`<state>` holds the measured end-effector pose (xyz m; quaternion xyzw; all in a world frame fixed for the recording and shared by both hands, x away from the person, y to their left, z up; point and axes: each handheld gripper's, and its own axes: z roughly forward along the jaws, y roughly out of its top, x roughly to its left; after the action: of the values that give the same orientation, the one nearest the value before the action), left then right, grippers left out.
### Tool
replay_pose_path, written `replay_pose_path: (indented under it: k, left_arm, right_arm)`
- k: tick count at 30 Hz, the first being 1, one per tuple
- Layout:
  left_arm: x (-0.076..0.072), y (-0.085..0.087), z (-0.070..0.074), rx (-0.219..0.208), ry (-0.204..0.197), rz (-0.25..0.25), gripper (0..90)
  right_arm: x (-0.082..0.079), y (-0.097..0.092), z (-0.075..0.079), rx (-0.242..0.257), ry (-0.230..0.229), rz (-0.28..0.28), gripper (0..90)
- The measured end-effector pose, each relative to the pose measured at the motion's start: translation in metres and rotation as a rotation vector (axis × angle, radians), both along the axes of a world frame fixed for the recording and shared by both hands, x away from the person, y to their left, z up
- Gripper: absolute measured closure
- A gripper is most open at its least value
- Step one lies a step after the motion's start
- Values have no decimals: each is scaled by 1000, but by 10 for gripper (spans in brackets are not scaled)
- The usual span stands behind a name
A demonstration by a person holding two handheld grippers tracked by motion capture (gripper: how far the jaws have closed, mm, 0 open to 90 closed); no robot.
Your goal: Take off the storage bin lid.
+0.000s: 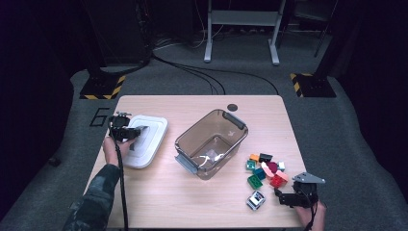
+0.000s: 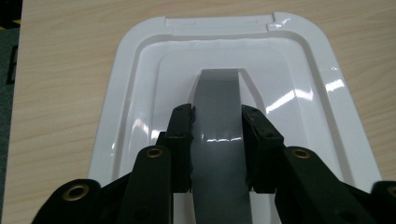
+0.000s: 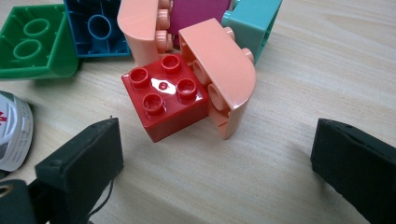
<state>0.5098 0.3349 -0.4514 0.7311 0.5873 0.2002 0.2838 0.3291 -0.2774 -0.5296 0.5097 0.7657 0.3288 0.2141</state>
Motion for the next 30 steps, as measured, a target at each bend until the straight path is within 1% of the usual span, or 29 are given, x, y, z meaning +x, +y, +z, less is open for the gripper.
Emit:
replay_pose_path:
  k: [2, 4, 6, 12, 16, 20, 26, 28, 30]
  left_arm:
    - [1, 1, -5, -1, 3, 10, 668]
    - [1, 2, -8, -12, 11, 25, 668]
    - [2, 5, -10, -24, 2, 46, 667]
    - [3, 9, -14, -17, -3, 80, 668]
    - [5, 9, -21, -6, -3, 95, 667]
    - [5, 8, -27, 11, -7, 97, 666]
    - [5, 7, -29, 31, 9, 85, 660]
    - [5, 7, -28, 27, 8, 88, 655]
    - [3, 8, -26, 20, -2, 83, 610]
  right_arm:
    - [0, 0, 0, 0, 0, 0, 16]
    - [0, 0, 0, 0, 0, 0, 17]
    - [0, 0, 0, 0, 0, 0, 17]
    - [0, 0, 0, 1, -1, -4, 19]
    - [0, 0, 0, 0, -1, -4, 19]
    - [0, 0, 0, 0, -1, -4, 19]
    - [0, 0, 0, 1, -1, -4, 19]
    - [0, 0, 0, -1, -2, -3, 20]
    - [0, 0, 0, 1, -1, -5, 20]
